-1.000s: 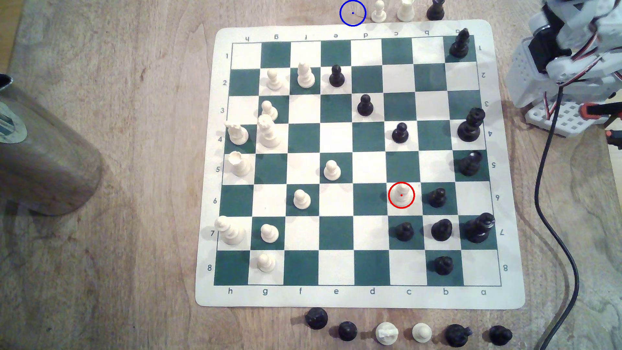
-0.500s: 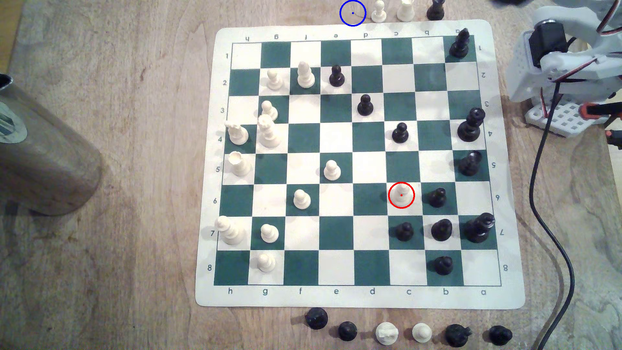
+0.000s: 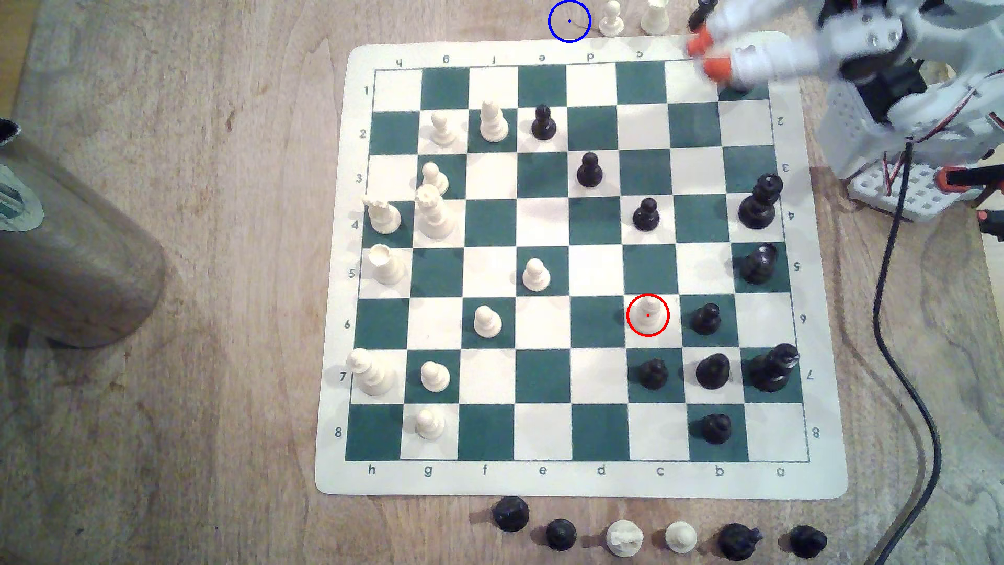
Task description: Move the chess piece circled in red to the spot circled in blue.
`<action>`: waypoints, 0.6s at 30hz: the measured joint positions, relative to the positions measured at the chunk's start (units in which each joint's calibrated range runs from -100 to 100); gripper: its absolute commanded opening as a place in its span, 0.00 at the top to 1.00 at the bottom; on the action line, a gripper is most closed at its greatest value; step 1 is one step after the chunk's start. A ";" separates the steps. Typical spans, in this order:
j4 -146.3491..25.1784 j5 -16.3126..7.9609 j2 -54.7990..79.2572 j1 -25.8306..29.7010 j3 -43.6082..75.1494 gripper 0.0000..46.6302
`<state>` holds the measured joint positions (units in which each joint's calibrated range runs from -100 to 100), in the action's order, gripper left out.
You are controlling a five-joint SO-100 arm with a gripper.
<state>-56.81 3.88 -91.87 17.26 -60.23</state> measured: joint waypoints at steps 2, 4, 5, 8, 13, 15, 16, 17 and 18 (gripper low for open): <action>-0.88 -0.49 1.93 1.92 0.00 0.67; -1.27 -2.25 6.45 5.90 0.00 0.67; -1.27 -2.69 7.62 6.64 0.00 0.67; 0.08 -4.54 12.40 9.44 0.00 0.68; 5.02 -5.52 25.39 9.81 -1.99 0.70; 6.29 -5.57 28.99 9.66 -1.99 0.66; 6.85 -5.62 30.92 9.66 -1.99 0.65; 7.25 -5.67 32.76 9.73 -1.99 0.62; 7.65 -6.06 35.36 9.66 -1.99 0.62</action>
<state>-49.16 -2.17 -56.51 26.92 -62.22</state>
